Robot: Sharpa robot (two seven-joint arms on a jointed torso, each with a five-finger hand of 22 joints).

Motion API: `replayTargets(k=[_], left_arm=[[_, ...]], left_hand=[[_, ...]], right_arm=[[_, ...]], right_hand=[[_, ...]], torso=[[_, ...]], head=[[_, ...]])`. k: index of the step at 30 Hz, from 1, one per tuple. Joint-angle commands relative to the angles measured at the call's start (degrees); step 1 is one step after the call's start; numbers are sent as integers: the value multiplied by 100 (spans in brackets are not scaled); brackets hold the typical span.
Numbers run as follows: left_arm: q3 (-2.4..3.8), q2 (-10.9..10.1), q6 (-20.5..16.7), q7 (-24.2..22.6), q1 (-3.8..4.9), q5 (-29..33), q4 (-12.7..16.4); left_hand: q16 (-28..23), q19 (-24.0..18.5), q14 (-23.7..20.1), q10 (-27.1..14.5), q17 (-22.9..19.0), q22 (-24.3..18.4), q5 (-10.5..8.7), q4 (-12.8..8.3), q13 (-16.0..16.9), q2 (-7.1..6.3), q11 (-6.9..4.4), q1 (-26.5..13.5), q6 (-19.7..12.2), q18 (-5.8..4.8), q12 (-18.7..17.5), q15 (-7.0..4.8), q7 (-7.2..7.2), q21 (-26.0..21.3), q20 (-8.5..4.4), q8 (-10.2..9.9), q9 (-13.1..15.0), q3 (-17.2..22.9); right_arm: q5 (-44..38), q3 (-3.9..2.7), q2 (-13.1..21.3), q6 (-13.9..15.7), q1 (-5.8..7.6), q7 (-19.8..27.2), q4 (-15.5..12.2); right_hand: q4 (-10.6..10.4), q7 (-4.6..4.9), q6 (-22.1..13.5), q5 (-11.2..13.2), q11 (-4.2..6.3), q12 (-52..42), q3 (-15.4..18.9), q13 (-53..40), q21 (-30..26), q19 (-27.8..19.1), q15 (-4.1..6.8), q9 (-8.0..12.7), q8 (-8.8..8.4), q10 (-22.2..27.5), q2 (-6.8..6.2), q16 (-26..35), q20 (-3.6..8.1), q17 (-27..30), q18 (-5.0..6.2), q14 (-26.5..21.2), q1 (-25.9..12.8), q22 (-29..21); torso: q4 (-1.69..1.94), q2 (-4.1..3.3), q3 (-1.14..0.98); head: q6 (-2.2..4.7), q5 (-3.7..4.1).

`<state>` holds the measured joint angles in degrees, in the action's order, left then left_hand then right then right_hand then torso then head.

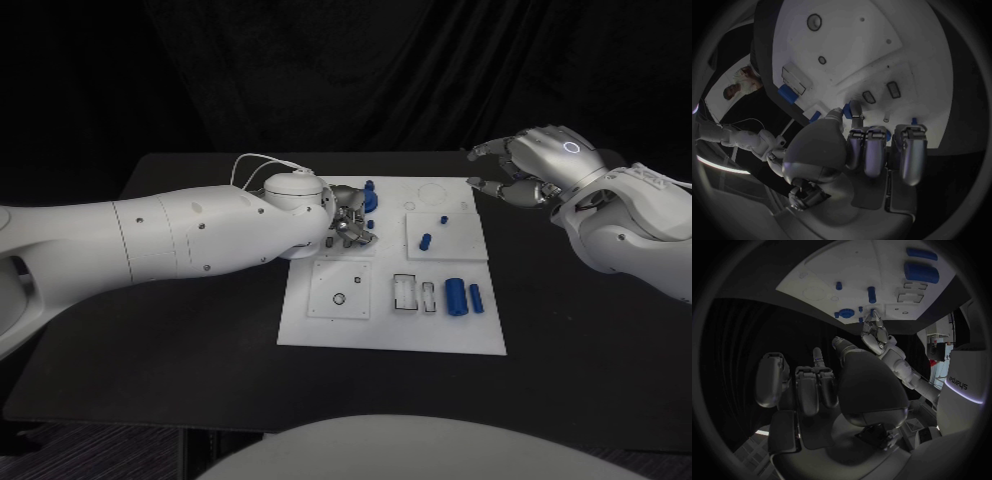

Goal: Assemble the parts on the task board

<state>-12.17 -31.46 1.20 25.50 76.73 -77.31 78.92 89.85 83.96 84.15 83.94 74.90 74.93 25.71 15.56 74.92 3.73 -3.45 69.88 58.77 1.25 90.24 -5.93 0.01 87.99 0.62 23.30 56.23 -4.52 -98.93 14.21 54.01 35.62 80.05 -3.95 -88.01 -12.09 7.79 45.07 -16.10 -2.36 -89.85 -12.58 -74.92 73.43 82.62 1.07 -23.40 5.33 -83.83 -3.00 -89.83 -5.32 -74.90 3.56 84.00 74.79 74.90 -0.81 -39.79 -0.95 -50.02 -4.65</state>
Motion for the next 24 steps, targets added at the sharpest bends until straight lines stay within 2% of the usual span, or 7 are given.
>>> replayTargets(k=[1,16,20,24], left_arm=[[3,-10,11,-146,-13,-7,7],[2,-164,-78,-157,-13,-7,75],[2,-258,-160,-136,-13,-7,144],[2,-412,-300,-82,-12,22,274]], left_hand=[[15,295,585,606,1510,1119,10,4,1508,-9,-16,74,40,-13,-24,-13,9,-24,-12,-46,-2,54],[15,282,585,606,1510,1110,37,-73,1508,-157,-36,380,126,-8,-24,-30,-14,-43,-29,-240,56,601],[15,273,585,606,1510,1101,36,-70,1508,-250,-40,396,158,-4,-24,-35,-17,-53,-34,-284,91,812],[15,279,585,606,1510,1110,32,-49,1508,-318,-47,369,214,-6,-24,-41,-22,-51,-37,-297,131,977]], right_arm=[[-16,-4,3,-52,-1,-124,2],[167,-4,26,-180,-1,-152,3],[175,-4,33,-220,-1,-175,3],[178,-4,49,-264,-1,-204,1]], right_hand=[[7,0,58,-24,-18,-15,-47,-1508,-20,-42,-5,9,-40,-617,12,-17,16,-1510,7,600,50,1028],[35,6,84,-24,-24,-15,-98,-1508,-87,-72,-9,44,-66,-617,57,-17,11,-1510,20,600,113,1009],[42,5,92,-24,-24,-15,-110,-1508,-101,-77,-10,52,-70,-617,66,-17,10,-1510,23,600,127,1006],[47,5,100,-24,-23,-15,-118,-1508,-121,-87,-10,57,-73,-617,73,-17,9,-1510,27,600,137,1000]], torso=[[0,-1,1],[0,3,-2],[-1,3,0],[-5,2,1]], head=[[2,-6],[2,-3],[2,0],[2,-29]])
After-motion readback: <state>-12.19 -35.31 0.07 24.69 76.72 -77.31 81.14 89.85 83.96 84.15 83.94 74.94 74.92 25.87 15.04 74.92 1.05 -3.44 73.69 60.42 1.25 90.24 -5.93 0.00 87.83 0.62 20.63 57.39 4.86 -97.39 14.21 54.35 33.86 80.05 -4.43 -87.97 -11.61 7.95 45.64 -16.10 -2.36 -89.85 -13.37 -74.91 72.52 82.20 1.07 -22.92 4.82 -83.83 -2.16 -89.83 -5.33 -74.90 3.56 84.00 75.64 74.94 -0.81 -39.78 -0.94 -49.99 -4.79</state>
